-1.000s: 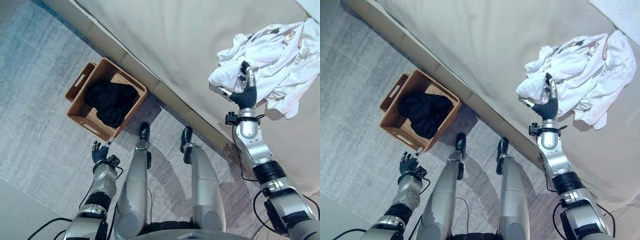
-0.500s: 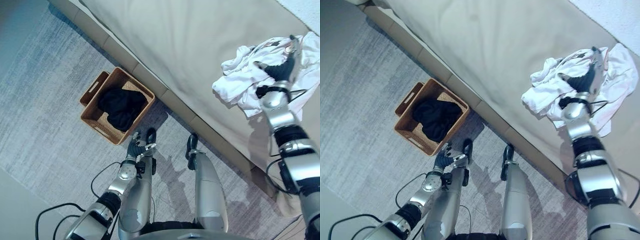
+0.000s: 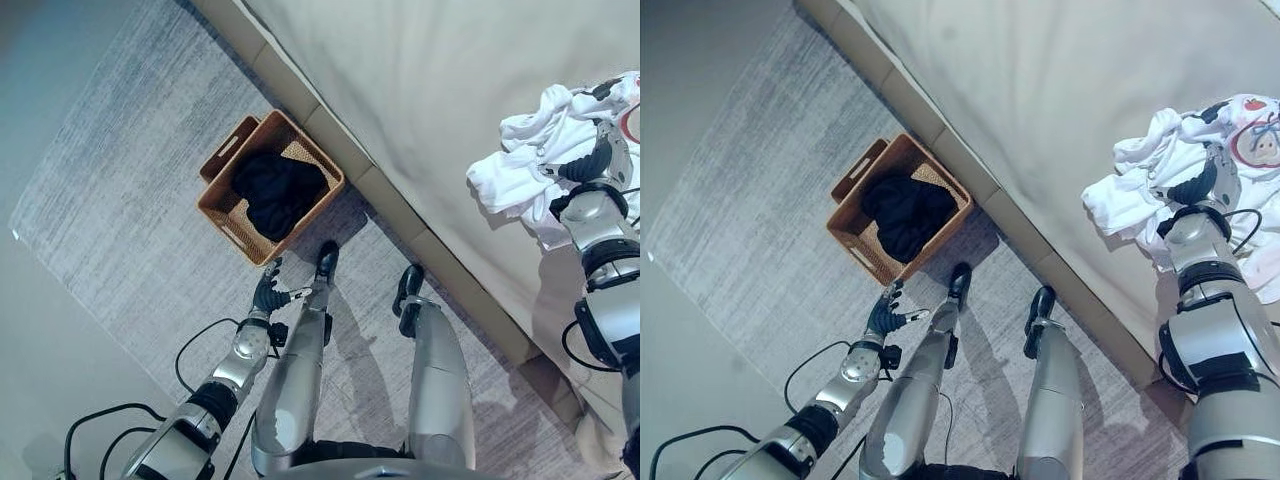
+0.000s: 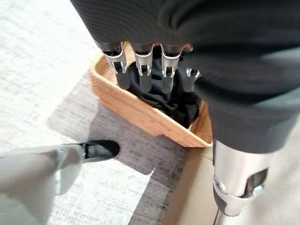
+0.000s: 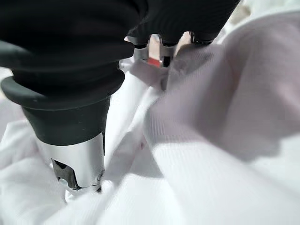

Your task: Pick up clothes into the bucket

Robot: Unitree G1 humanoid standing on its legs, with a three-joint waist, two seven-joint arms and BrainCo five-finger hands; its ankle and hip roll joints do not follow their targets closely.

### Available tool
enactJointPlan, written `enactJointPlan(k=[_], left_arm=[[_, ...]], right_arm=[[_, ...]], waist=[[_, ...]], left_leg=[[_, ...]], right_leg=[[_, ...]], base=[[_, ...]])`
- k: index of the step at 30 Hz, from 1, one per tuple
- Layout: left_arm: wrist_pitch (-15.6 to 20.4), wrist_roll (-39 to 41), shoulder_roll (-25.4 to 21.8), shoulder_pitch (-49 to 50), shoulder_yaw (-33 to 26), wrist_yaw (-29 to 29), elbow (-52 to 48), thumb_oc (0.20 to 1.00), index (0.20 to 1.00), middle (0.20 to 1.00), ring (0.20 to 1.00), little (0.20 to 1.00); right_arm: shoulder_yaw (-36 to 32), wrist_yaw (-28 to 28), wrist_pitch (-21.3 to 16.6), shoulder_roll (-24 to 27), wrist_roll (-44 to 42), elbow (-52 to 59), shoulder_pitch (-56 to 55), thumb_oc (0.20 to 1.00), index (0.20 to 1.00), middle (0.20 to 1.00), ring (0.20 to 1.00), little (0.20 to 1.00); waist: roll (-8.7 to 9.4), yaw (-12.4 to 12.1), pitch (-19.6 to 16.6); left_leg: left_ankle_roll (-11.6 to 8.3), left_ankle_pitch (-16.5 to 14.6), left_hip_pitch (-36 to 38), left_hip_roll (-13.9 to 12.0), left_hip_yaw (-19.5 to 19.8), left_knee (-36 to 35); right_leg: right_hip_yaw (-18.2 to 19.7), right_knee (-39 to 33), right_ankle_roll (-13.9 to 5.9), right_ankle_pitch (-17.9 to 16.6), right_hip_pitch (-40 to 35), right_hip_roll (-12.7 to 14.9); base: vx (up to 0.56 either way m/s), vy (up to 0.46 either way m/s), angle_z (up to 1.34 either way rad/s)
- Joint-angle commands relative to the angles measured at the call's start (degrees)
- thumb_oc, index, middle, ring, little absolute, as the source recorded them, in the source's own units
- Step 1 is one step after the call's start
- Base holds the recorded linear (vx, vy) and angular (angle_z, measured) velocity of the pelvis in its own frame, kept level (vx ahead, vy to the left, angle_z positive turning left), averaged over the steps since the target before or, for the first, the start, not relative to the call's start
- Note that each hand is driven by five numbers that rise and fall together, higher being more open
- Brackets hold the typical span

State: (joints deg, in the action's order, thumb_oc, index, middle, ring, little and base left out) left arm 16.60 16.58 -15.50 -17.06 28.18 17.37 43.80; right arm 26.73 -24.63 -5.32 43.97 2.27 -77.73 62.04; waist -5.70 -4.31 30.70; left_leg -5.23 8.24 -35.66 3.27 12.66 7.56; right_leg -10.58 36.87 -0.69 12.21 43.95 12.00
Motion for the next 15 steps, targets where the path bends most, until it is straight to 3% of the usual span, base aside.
enactJointPlan(k=[1,2,3,4,5,6,7,8,9,15], left_arm=[[0.3,0.3,1.9,-0.3,0.3,-1.4,-0.3,1.000,1.000,1.000,1.000,1.000],[0.2,0.3,2.1,0.0,0.7,-2.4,-0.8,1.000,1.000,1.000,1.000,1.000],[0.1,0.2,2.0,0.1,0.8,-3.0,-1.0,1.000,1.000,1.000,1.000,1.000],[0.0,0.3,2.1,0.2,0.9,-3.6,-1.1,1.000,1.000,1.000,1.000,1.000],[0.0,0.3,2.1,0.2,0.9,-3.6,-1.1,1.000,1.000,1.000,1.000,1.000],[-0.1,0.4,2.3,-0.4,0.7,-3.6,-1.2,1.000,1.000,1.000,1.000,1.000],[-0.1,0.4,2.4,0.1,0.9,-3.6,-1.2,1.000,1.000,1.000,1.000,1.000],[-0.2,0.3,2.6,-0.1,1.0,-3.5,-1.0,1.000,1.000,1.000,1.000,1.000],[-0.2,-0.1,2.5,-1.2,0.6,-3.0,-0.6,1.000,1.000,1.000,1.000,1.000],[0.0,-1.1,1.2,-0.9,-1.3,-1.5,-1.3,1.000,1.000,1.000,1.000,1.000]], right_arm=[[5.3,6.2,-0.1,2.3,2.9,-0.9,-0.7,1.000,1.000,1.000,1.000,1.000],[7.0,9.7,-0.7,1.8,3.0,0.0,-1.7,1.000,1.000,1.000,1.000,1.000],[7.8,11.8,-0.8,1.9,2.9,0.3,-1.8,0.893,0.893,0.893,0.893,0.893],[8.7,12.7,-1.1,1.9,3.2,1.1,-1.7,0.573,0.573,0.573,0.573,0.573],[8.8,12.7,-1.1,1.9,3.1,1.1,-1.7,0.429,0.429,0.429,0.429,0.429],[8.6,11.4,-1.1,2.0,2.8,1.8,-0.7,0.200,0.200,0.200,0.200,0.200],[8.7,11.4,-1.1,1.8,2.8,1.7,-1.2,0.200,0.200,0.200,0.200,0.200],[8.6,10.3,-1.3,1.5,2.5,2.6,-1.1,0.200,0.200,0.200,0.200,0.200],[8.5,9.2,-1.7,1.6,2.5,4.8,-0.9,0.200,0.200,0.200,0.200,0.200],[5.5,3.5,-2.2,3.4,0.9,13.9,-0.7,0.200,0.200,0.200,0.200,0.200]], waist=[[-2.02,0.1,-0.9],[-1.64,0.1,-0.9],[-1.60,0.1,-0.9],[-1.39,0.1,-0.9],[-1.41,0.2,-0.9],[-1.48,0.1,-0.9],[-1.08,0.4,-0.9],[-0.75,0.5,-0.9],[-0.54,0.5,-0.9],[2.08,1.6,-0.9]], left_leg=[[2.66,-2.4,-0.3,1.2,-2.3,2.7],[2.52,-3.5,0.7,1.4,-2.1,2.5],[2.49,-3.3,0.4,1.4,-1.9,2.3],[2.41,-3.0,0.3,1.5,-1.6,2.2],[2.40,-3.0,0.2,1.5,-1.6,2.2],[2.47,-1.3,-1.5,1.1,-1.5,2.1],[2.40,-2.9,0.0,1.4,-1.6,2.1],[2.40,-2.8,-0.1,1.3,-1.7,2.2],[2.45,-1.4,-1.6,0.9,-1.7,2.4],[2.27,-2.4,0.1,0.5,-2.7,3.7]], right_leg=[[0.4,-4.4,-2.55,-3.4,-2.0,-1.1],[0.9,-3.6,-2.98,-1.5,-2.5,-0.9],[0.7,-3.7,-2.98,-1.4,-2.5,-0.8],[0.5,-3.7,-3.00,-1.4,-2.4,-0.7],[0.5,-3.7,-3.00,-1.4,-2.4,-0.7],[-0.3,-4.7,-2.63,-3.7,-1.1,-1.1],[0.4,-4.0,-3.05,-1.7,-2.3,-0.9],[0.5,-4.3,-3.08,-2.0,-2.4,-1.0],[-0.2,-5.6,-2.78,-4.4,-1.5,-1.5],[0.0,-7.9,-3.25,-5.8,-4.8,-2.2]], base=[[0.06,-0.097,0.04],[0.06,-0.092,0.00],[0.06,-0.122,0.05],[-0.01,-0.057,0.07],[-0.09,-0.004,0.12],[-0.01,-0.006,0.08],[-0.01,-0.002,0.04],[0.00,0.000,0.00],[-0.10,0.043,-0.01],[-0.04,0.019,-0.05]])
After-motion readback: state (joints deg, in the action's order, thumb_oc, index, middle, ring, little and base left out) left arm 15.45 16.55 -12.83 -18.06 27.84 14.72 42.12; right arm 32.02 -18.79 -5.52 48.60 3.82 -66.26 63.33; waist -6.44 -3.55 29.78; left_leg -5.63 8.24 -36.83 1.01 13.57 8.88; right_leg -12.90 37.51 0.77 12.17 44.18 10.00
